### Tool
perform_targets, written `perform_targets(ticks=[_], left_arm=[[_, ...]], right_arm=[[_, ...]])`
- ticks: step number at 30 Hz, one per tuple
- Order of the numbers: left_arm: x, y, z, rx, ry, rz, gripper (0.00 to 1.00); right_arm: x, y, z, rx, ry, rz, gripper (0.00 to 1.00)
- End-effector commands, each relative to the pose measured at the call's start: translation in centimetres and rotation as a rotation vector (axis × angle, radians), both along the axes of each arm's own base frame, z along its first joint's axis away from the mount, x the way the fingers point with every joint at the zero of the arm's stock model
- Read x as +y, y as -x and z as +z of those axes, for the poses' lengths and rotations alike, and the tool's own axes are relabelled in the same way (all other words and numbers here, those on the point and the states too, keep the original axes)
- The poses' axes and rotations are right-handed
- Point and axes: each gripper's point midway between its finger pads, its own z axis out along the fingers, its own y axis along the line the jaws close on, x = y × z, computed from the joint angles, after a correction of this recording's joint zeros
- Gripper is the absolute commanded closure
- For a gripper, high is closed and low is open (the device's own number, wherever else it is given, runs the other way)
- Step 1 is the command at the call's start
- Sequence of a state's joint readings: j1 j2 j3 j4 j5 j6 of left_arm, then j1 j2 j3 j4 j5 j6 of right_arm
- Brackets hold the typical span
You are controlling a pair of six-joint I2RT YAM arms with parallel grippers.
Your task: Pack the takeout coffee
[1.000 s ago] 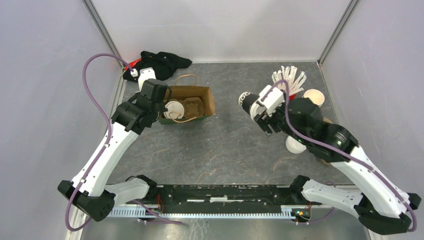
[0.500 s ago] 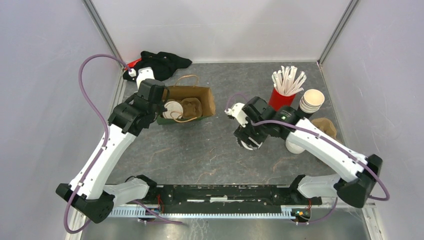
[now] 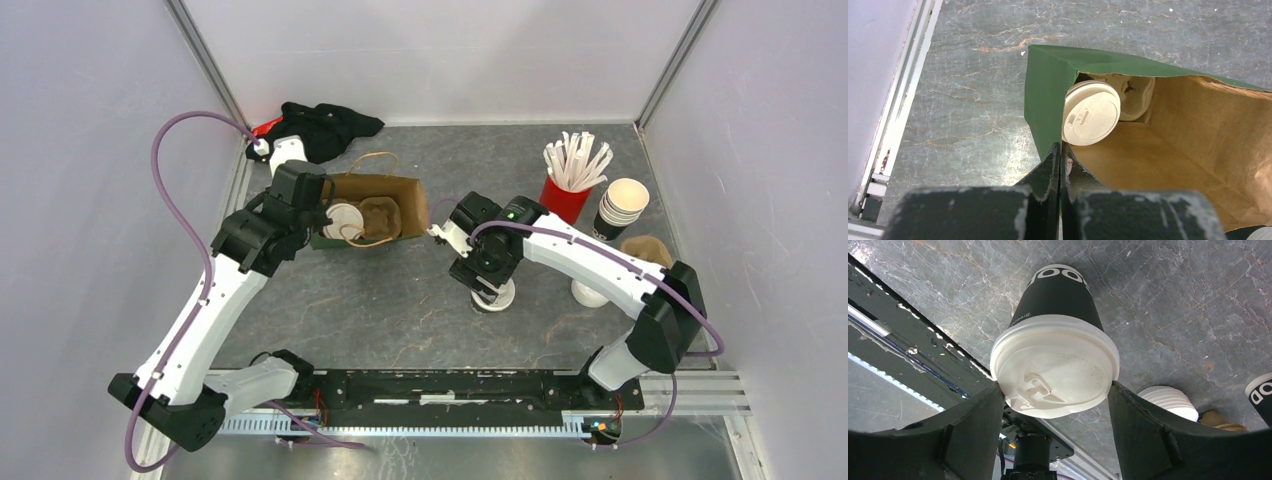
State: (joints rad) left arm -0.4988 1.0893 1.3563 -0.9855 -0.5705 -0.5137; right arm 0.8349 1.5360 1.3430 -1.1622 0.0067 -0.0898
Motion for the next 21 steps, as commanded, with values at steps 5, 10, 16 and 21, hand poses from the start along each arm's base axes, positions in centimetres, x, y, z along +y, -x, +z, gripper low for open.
perform_targets(ticks=[5, 10, 16, 21], left_arm=[[0.28, -0.39, 1.20, -0.054, -0.014, -0.016, 0.98], [0.06, -0.42, 0.94, -0.053, -0.007, -0.026, 0.98], [-0.22, -0.42, 0.86, -0.051, 0.002, -0.039, 0.98], [-0.30, -0.32, 0.89, -0.050, 0.005, -0.046, 0.98]], right_arm=[[0.38, -0.11, 1.42, 0.000, -0.017, -0.030, 0.30], [0.35, -0.11, 1.36, 0.000, -0.011, -0.027, 0.22], [0.00, -0.65, 2.00, -0.031, 0.026, -0.066, 0.02], [0.39, -0.57, 2.16, -0.027, 0.030, -0.113, 0.02]])
